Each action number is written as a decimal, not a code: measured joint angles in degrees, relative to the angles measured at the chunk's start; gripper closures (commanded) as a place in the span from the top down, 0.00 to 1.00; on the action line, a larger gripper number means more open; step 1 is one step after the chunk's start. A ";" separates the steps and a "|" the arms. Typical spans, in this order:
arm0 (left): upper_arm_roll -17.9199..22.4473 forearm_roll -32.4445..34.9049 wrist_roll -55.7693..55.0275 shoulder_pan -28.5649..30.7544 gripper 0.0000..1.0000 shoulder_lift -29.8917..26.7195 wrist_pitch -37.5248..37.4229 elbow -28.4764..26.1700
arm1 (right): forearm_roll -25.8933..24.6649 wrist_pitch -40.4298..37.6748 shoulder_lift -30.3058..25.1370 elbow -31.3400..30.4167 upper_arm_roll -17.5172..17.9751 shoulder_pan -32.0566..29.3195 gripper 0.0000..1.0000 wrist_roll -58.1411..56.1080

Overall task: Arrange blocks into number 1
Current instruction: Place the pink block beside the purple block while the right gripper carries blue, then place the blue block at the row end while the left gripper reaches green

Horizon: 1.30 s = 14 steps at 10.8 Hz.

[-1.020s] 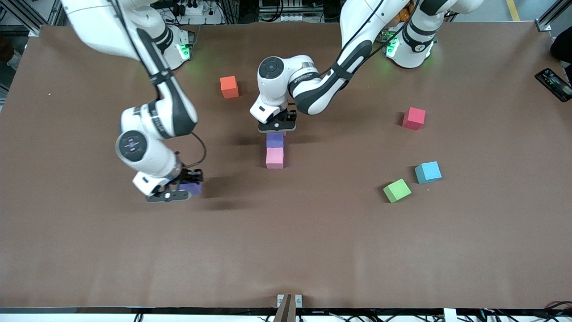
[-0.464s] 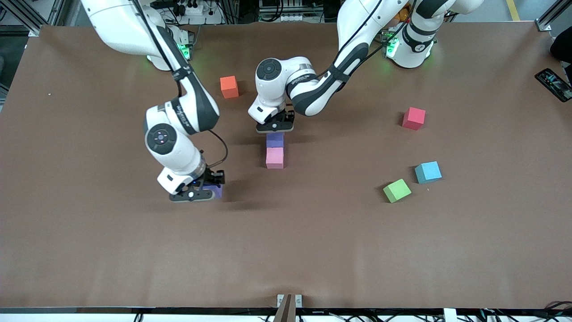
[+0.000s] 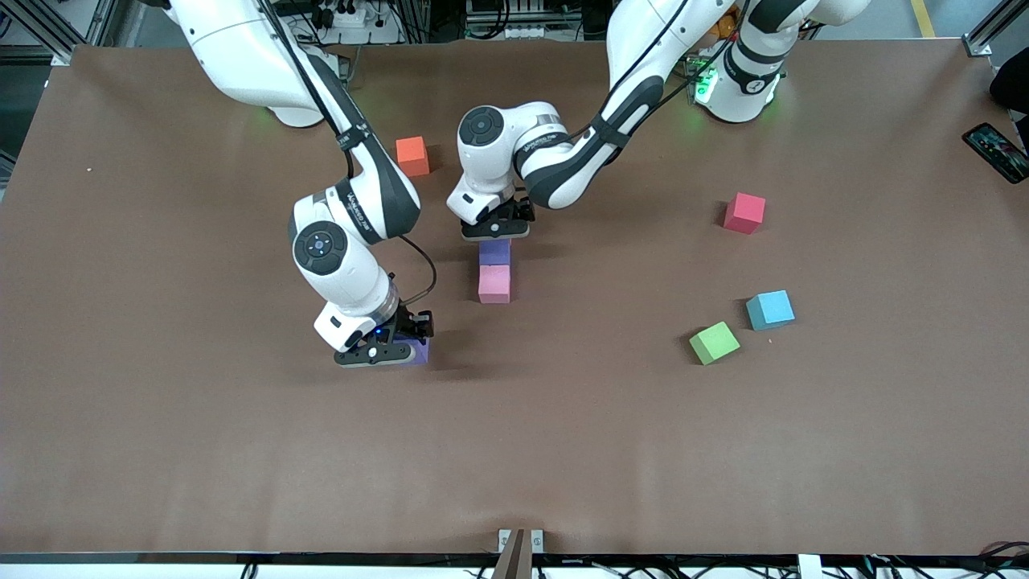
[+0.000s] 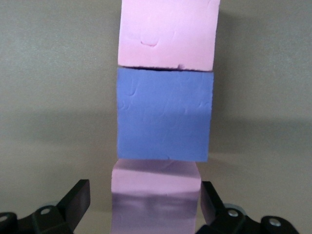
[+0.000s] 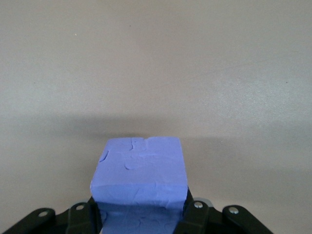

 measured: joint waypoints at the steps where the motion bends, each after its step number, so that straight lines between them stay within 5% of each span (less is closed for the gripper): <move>1: -0.08 0.00 0.00 -0.26 1.00 -0.51 -1.46 0.32 | 0.62 0.08 0.00 0.02 -0.02 0.00 0.48 0.00; 8: 0.72 -0.02 -0.25 5.43 1.00 -9.14 -8.34 1.07 | 1.96 0.35 1.63 1.49 0.26 2.13 0.48 2.30; 11: 0.12 -0.04 1.75 19.40 1.00 -11.76 -9.20 -2.47 | 1.98 0.22 4.84 5.82 0.28 5.62 0.48 5.46; 14: -7.46 -0.07 8.37 39.04 1.00 -12.40 -9.18 -6.02 | 2.45 -0.16 8.53 9.06 0.32 8.05 0.48 8.68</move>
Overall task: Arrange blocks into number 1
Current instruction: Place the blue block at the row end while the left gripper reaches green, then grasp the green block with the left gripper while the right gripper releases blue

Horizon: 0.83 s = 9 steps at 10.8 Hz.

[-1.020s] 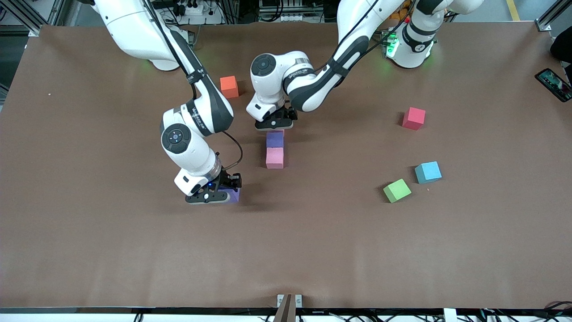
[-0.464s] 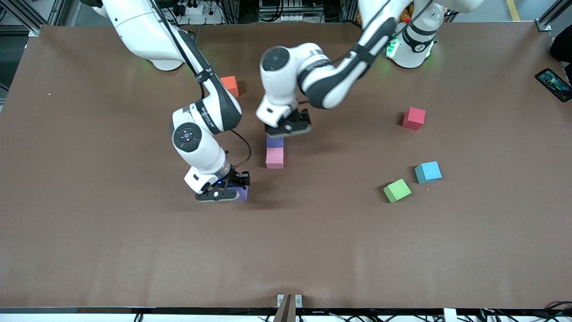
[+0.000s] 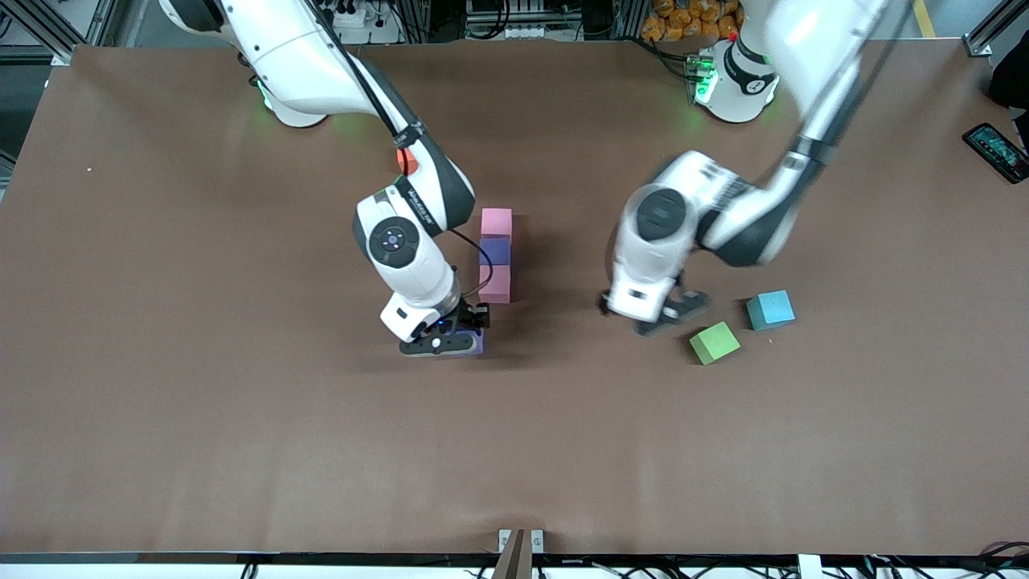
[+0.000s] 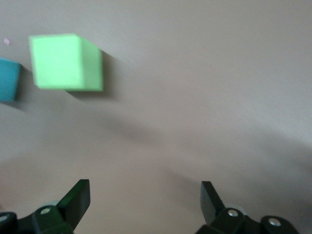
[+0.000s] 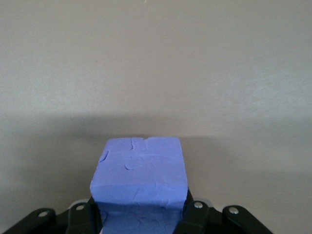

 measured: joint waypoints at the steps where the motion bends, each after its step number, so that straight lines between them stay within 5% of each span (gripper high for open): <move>1: -3.11 -0.01 1.80 6.40 1.00 -0.04 0.00 -0.93 | 0.36 -0.80 1.16 1.52 0.02 1.16 0.48 1.47; 3: -4.81 -0.24 2.27 12.47 1.00 -0.06 0.01 -1.86 | 1.29 -1.69 2.79 3.41 0.02 3.35 0.48 3.34; 9: -4.70 0.82 3.25 15.59 1.00 4.83 3.17 -3.14 | 1.44 -2.61 4.28 3.13 -0.23 4.53 0.48 4.49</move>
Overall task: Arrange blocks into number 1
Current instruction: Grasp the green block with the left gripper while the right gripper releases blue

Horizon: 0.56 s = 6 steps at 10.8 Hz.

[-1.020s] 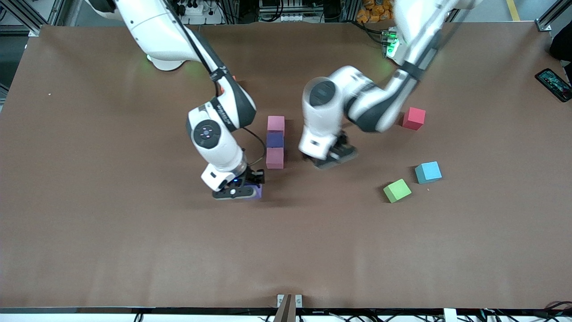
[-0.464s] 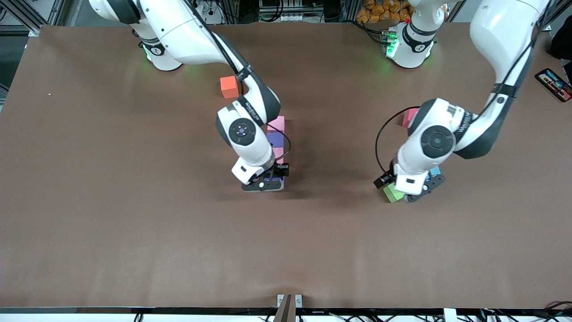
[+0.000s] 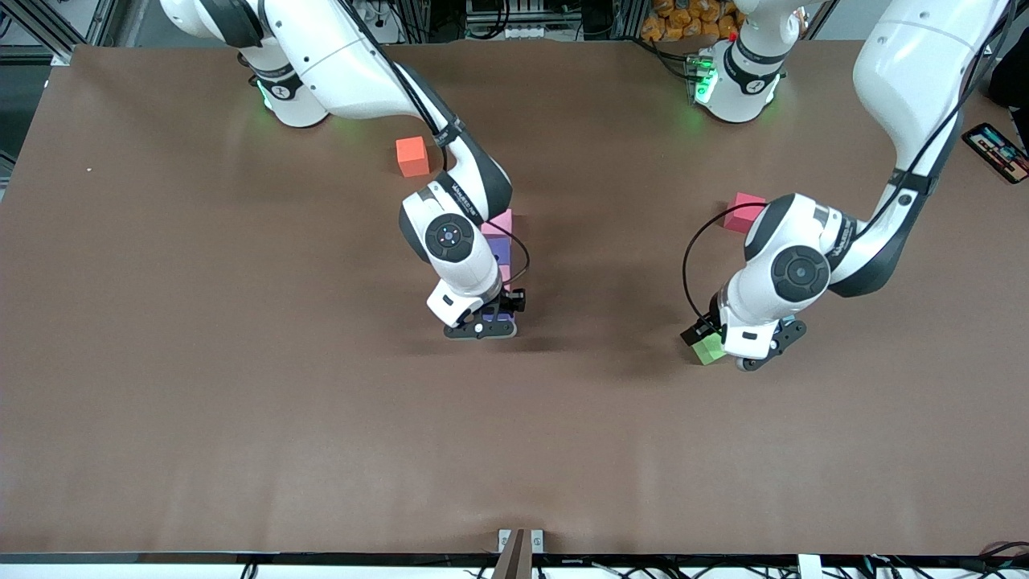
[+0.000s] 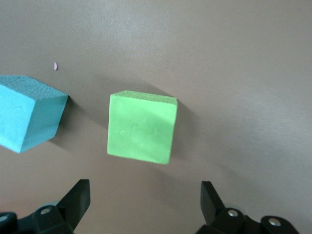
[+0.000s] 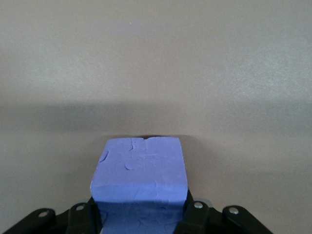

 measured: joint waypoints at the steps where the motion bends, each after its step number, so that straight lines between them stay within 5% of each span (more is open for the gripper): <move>1: 0.03 0.91 0.56 0.49 1.00 1.21 0.34 0.00 | 0.01 0.00 0.00 -0.44 -0.01 0.00 0.48 0.00; 3: 0.59 2.48 0.74 0.91 1.00 2.39 0.97 0.03 | 0.01 0.02 -0.01 -0.70 0.00 0.00 0.52 0.00; 6: 1.91 3.79 0.87 0.98 1.00 3.40 1.86 1.04 | 0.01 0.02 -0.02 -0.81 0.03 0.05 0.85 0.00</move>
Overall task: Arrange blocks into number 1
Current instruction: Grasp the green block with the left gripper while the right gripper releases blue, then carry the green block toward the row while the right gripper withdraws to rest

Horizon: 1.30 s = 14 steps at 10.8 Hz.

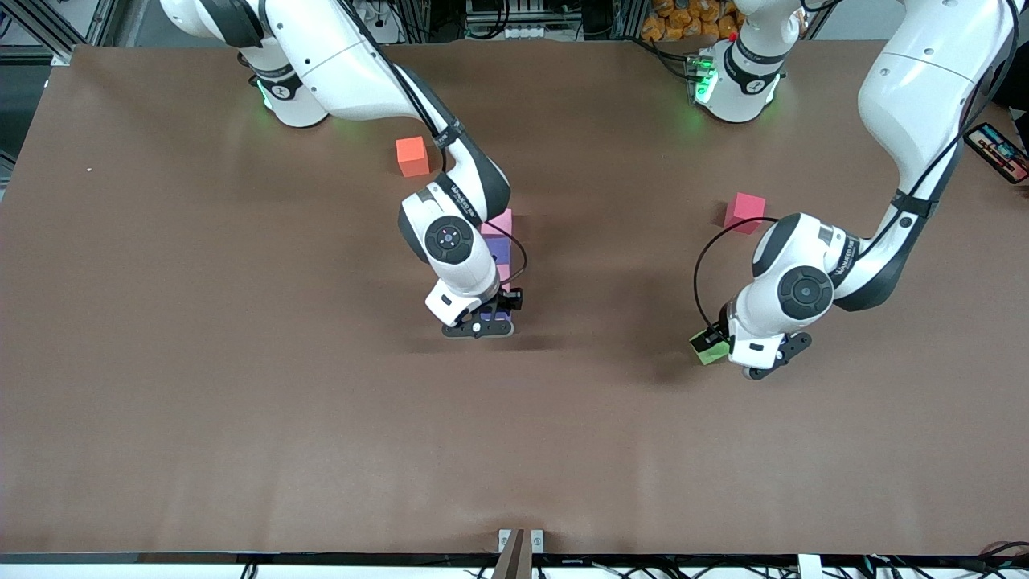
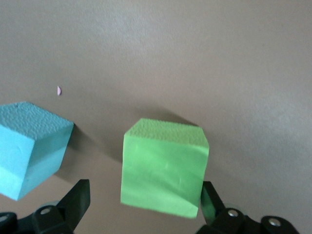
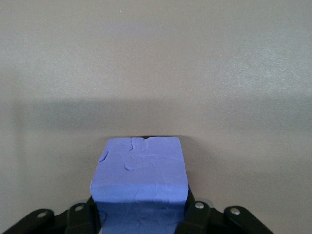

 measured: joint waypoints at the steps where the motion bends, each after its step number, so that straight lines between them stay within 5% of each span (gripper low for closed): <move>1: 0.19 0.49 0.00 0.00 1.00 0.52 0.06 0.50 | 0.00 -0.03 0.01 -0.12 0.03 0.06 0.86 0.00; 7: 0.20 0.73 0.00 -0.46 1.00 2.60 1.59 1.62 | 0.27 0.10 -1.10 -0.85 -0.20 0.25 0.89 1.27; 9: 0.31 1.20 0.53 -0.47 0.07 3.32 1.60 2.22 | 0.33 -0.38 -3.55 -0.70 -0.51 -0.61 0.90 3.03; 10: 0.57 1.59 1.78 -0.46 0.00 3.75 1.60 2.44 | 0.33 -2.49 -5.44 -0.73 -0.67 -1.55 0.91 3.16; 14: 0.63 1.79 3.31 -1.16 0.00 4.14 1.33 2.88 | -1.81 -14.04 -17.77 -4.19 -1.10 -10.09 0.98 -0.23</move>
